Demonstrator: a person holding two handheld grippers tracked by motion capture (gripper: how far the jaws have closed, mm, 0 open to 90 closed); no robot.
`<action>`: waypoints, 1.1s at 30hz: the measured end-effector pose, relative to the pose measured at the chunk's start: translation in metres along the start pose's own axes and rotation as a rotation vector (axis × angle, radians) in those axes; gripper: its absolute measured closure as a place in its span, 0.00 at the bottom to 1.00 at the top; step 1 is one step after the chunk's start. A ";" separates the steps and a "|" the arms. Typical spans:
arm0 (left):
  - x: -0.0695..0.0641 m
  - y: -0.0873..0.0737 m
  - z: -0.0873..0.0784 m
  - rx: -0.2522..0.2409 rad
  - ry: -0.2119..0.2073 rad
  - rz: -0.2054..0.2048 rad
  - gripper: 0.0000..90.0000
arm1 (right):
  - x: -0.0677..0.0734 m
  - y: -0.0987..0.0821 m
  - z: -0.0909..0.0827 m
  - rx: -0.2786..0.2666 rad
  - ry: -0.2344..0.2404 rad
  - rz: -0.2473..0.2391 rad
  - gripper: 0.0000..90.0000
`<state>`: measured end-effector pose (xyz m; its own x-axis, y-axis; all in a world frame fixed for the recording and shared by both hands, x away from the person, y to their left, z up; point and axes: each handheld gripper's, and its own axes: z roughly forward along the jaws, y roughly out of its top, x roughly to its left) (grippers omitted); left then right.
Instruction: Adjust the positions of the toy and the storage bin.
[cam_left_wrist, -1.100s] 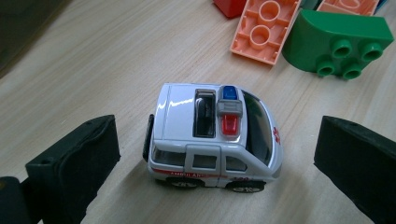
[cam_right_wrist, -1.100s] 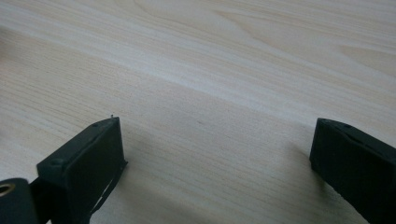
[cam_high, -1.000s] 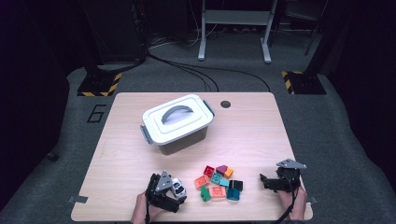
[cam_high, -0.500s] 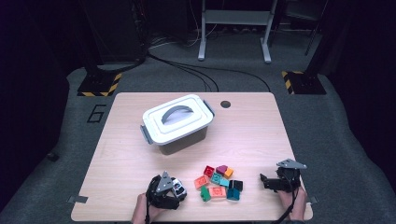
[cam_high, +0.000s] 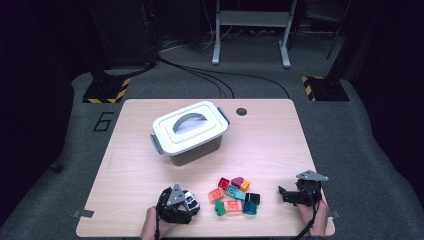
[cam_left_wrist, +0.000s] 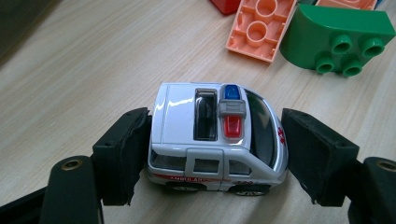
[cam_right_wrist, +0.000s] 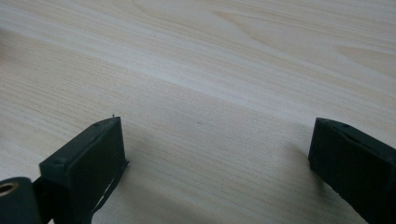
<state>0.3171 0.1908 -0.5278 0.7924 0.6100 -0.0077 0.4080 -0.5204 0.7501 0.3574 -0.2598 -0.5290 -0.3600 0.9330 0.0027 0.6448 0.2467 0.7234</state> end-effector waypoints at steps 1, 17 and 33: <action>0.001 0.000 -0.001 -0.001 -0.002 0.003 0.29 | 0.000 0.000 0.000 0.000 0.000 0.001 0.03; 0.021 0.004 -0.026 -0.064 0.040 -0.045 0.29 | 0.000 0.000 0.000 0.000 0.000 0.001 0.03; 0.054 -0.009 -0.052 -0.088 0.133 -0.123 0.29 | 0.000 0.000 0.000 0.000 -0.001 0.001 0.03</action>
<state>0.3322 0.2594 -0.5010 0.6698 0.7422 -0.0203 0.4525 -0.3863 0.8037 0.3574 -0.2596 -0.5289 -0.3585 0.9335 0.0030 0.6456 0.2456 0.7231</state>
